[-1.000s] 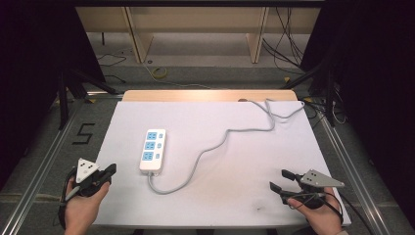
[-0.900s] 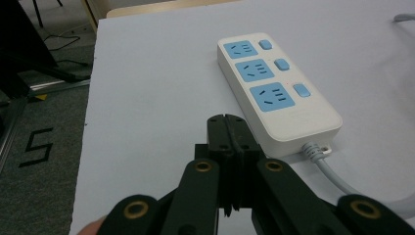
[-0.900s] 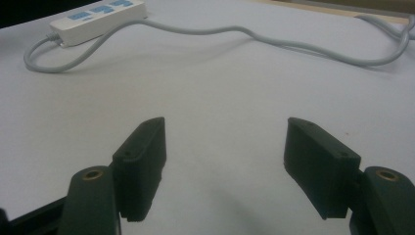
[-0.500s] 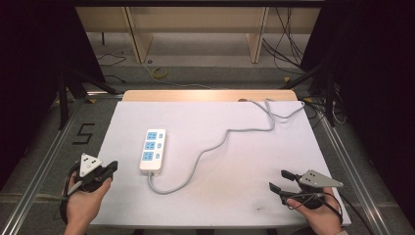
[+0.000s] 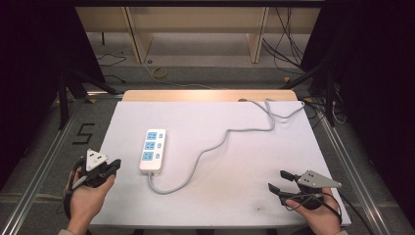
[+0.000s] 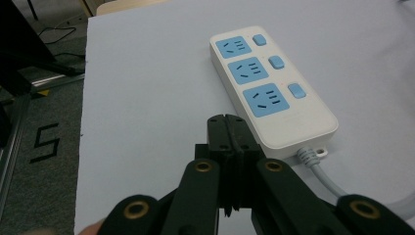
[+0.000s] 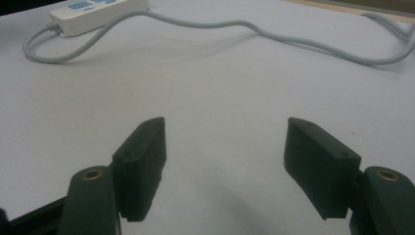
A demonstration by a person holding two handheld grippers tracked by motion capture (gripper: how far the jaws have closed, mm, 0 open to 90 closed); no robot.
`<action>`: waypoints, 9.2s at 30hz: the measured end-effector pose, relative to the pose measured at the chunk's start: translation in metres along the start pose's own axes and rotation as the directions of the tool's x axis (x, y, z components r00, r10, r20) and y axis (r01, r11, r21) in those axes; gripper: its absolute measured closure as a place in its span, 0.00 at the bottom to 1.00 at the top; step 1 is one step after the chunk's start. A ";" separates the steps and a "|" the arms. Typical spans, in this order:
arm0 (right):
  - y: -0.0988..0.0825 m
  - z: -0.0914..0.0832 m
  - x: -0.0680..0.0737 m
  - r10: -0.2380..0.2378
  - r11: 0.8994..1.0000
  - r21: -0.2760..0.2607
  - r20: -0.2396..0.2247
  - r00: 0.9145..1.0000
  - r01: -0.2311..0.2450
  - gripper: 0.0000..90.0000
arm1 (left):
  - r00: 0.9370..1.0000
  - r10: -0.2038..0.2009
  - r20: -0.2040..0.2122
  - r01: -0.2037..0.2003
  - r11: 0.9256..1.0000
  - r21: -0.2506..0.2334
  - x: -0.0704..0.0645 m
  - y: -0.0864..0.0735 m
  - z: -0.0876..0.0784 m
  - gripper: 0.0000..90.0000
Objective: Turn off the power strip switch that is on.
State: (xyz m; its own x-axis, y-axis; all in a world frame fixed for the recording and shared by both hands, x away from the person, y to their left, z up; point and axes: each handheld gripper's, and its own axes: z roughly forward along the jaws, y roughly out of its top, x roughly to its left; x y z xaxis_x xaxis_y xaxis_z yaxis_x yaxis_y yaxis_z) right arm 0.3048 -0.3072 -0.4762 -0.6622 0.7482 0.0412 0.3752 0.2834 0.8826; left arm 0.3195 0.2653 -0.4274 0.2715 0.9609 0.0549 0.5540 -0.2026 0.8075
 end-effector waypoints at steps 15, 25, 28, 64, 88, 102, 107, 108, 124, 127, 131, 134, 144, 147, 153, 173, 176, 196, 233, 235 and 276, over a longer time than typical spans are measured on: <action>0.003 0.003 0.005 -0.013 1.000 -0.004 -0.003 1.000 0.013 0.37 | 1.000 0.022 0.011 -0.022 1.000 0.017 -0.006 0.008 0.006 0.99; 0.009 0.010 0.016 -0.048 0.999 -0.002 -0.025 0.999 0.048 0.37 | 0.999 0.044 0.019 -0.045 0.999 0.016 -0.013 0.016 0.010 0.99; 0.008 0.011 0.016 -0.046 0.999 -0.001 -0.027 0.999 0.046 0.37 | 0.998 0.053 0.017 -0.054 0.998 0.019 -0.016 0.018 0.011 0.99; 0.004 0.013 0.017 -0.087 0.996 0.014 -0.038 0.996 0.087 0.44 | 0.993 0.098 0.072 -0.101 0.994 0.050 -0.037 0.047 0.022 0.99; 0.004 0.013 0.017 -0.071 0.997 0.011 -0.039 0.997 0.072 0.41 | 0.989 0.117 0.088 -0.125 0.988 0.089 -0.046 0.065 0.031 0.99; 0.004 0.013 0.017 -0.071 0.997 0.011 -0.041 0.997 0.072 0.41 | 0.987 0.131 0.098 -0.142 0.983 0.115 -0.051 0.077 0.037 0.99; 0.004 0.014 0.017 -0.069 0.998 0.010 -0.041 0.997 0.070 0.41 | 0.985 0.136 0.103 -0.149 0.981 0.128 -0.053 0.079 0.040 0.99; 0.004 0.014 0.017 -0.069 0.998 0.011 -0.041 0.997 0.070 0.41 | 0.986 0.134 0.102 -0.146 0.981 0.130 -0.053 0.079 0.040 0.99; 0.004 0.013 0.017 -0.066 0.998 0.014 -0.041 0.997 0.067 0.41 | 0.982 0.142 0.120 -0.162 0.972 0.170 -0.057 0.083 0.048 0.99; 0.004 0.014 0.017 -0.069 0.997 0.015 -0.043 0.997 0.070 0.41 | 0.983 0.140 0.122 -0.160 0.971 0.175 -0.058 0.084 0.050 0.99; 0.004 0.013 0.017 -0.066 0.998 0.013 -0.043 0.997 0.067 0.41 | 0.983 0.140 0.121 -0.161 0.969 0.187 -0.059 0.083 0.053 0.99; 0.004 0.014 0.017 -0.069 0.997 0.015 -0.044 0.997 0.070 0.41 | 0.983 0.138 0.121 -0.159 0.968 0.195 -0.058 0.084 0.055 0.99; 0.004 0.013 0.017 -0.068 0.997 0.015 -0.045 0.997 0.069 0.41 | 0.983 0.135 0.125 -0.160 0.963 0.218 -0.059 0.082 0.063 0.99; 0.004 0.014 0.017 -0.069 0.997 0.015 -0.045 0.997 0.069 0.41 | 0.982 0.136 0.128 -0.163 0.960 0.227 -0.059 0.082 0.066 0.99; 0.004 0.013 0.017 -0.067 0.998 0.015 -0.045 0.997 0.068 0.41 | 0.981 0.146 0.130 -0.174 0.954 0.244 -0.061 0.082 0.071 0.99; 0.004 0.013 0.018 -0.070 0.997 0.019 -0.044 0.997 0.071 0.41 | 0.977 0.147 0.152 -0.189 0.930 0.315 -0.069 0.081 0.091 0.99; 0.004 0.013 0.018 -0.071 0.997 0.018 -0.044 0.996 0.072 0.41 | 0.977 0.152 0.150 -0.193 0.926 0.323 -0.070 0.081 0.093 0.99; 0.004 0.014 0.018 -0.073 0.997 0.020 -0.049 0.996 0.074 0.41 | 0.981 0.138 0.135 -0.179 0.909 0.376 -0.068 0.074 0.110 0.99; 0.004 0.014 0.018 -0.075 0.997 0.022 -0.052 0.996 0.076 0.41 | 0.985 0.134 0.110 -0.168 0.889 0.426 -0.069 0.075 0.122 0.99; 0.004 0.014 0.018 -0.075 0.997 0.023 -0.052 0.996 0.077 0.41 | 0.986 0.130 0.108 -0.164 0.889 0.428 -0.070 0.076 0.122 0.99; 0.004 0.014 0.018 -0.075 0.997 0.025 -0.055 0.996 0.077 0.41 | 0.975 0.216 0.057 -0.219 0.873 0.435 -0.080 0.074 0.125 1.00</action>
State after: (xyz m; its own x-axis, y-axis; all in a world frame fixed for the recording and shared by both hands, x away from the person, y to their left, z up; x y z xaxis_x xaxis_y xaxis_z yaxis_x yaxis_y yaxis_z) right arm 0.3033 -0.2840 -0.4789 -0.7233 0.6905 0.0002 0.3391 0.3549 0.8712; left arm 0.4371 0.1500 -0.4449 0.4289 0.8821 0.1948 0.7667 -0.4694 0.4379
